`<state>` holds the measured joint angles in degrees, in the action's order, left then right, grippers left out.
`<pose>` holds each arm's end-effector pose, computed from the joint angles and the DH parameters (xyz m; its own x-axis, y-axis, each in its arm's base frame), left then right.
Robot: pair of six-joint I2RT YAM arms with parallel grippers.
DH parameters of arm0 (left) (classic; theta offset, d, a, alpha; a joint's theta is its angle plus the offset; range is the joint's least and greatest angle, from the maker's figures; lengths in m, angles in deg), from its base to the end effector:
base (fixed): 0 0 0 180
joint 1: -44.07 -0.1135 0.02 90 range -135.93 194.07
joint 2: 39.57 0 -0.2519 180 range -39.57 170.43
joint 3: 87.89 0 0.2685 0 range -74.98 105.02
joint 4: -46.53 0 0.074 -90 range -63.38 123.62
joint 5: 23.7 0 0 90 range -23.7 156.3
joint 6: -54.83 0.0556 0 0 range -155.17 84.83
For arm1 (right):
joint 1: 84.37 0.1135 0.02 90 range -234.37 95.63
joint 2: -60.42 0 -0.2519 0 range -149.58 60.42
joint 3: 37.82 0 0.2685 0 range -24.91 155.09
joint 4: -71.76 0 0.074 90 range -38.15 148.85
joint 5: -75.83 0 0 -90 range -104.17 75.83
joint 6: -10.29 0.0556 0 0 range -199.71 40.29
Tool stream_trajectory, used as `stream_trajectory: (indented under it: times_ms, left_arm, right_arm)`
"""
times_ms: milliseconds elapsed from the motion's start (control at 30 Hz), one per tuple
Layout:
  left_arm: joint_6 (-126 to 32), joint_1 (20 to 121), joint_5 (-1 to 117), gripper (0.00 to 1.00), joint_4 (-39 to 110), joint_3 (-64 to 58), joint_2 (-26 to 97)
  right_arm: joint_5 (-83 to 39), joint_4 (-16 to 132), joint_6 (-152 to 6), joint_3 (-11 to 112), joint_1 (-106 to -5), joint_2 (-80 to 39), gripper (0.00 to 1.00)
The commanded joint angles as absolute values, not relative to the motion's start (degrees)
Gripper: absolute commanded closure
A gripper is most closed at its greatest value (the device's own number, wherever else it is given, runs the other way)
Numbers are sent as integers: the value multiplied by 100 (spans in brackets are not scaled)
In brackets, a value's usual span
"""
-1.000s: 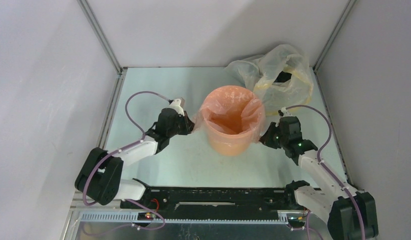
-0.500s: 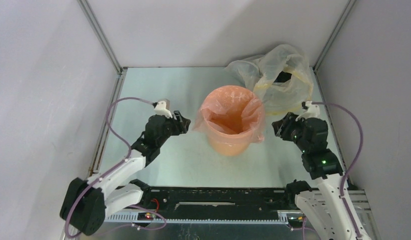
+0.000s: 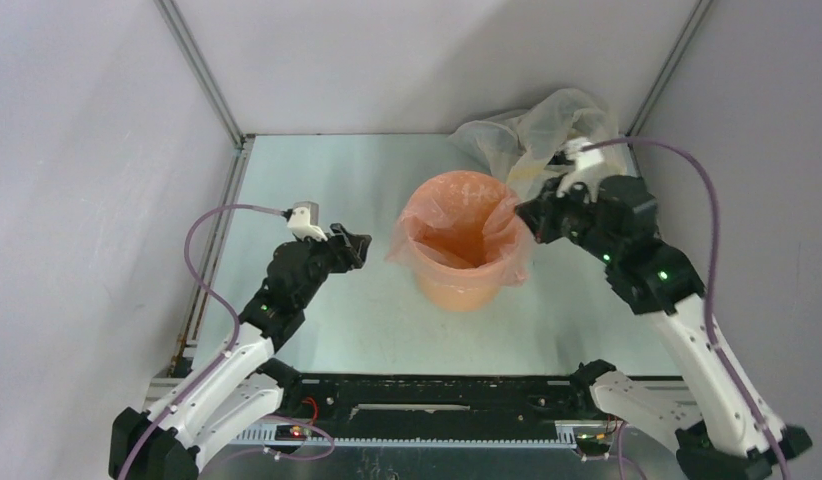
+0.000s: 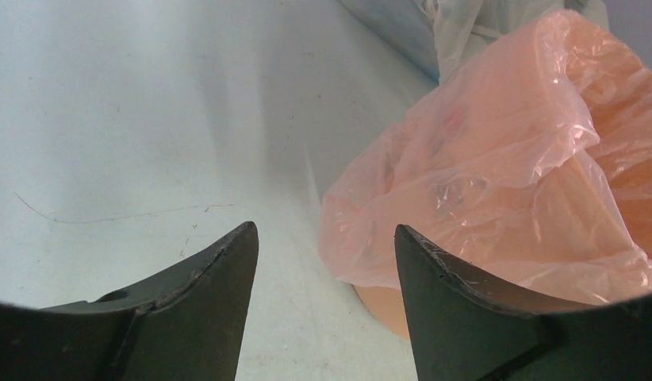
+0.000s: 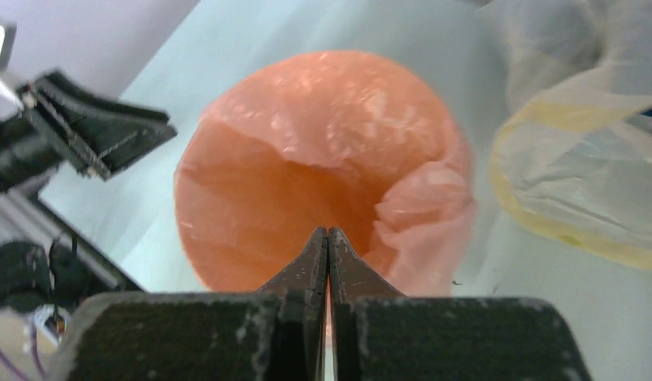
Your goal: Put the trash bags into the trash bin
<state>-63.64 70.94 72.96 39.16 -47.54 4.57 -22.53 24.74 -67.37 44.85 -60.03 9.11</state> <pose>0.2116 -0.1000 0.2462 -0.3174 -0.3700 -0.8731 0.2231 0.8658 -0.4480 0.1935 0.0964 0.4150 -0.3547 0.0716 -0.9322 -0.4704 0.8480 0.2441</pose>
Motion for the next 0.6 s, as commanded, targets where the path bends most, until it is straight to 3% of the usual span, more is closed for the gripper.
stream_trajectory:
  times_ms: [0, 467, 567]
  left_arm:
    - [-6360, 7088, 6972, 28, 3863, -4536, 347]
    - [-6244, 7088, 6704, 15, 3825, -4560, -211]
    - [-6211, 7086, 6733, 6, 3741, -4550, -310]
  right_arm:
    - [-2331, 1935, -7300, 5013, -5283, 14, 100]
    - [-1641, 652, -7955, 6271, -4350, -2486, 100]
    - [-1678, 562, -7955, 6255, -4345, -2793, 100]
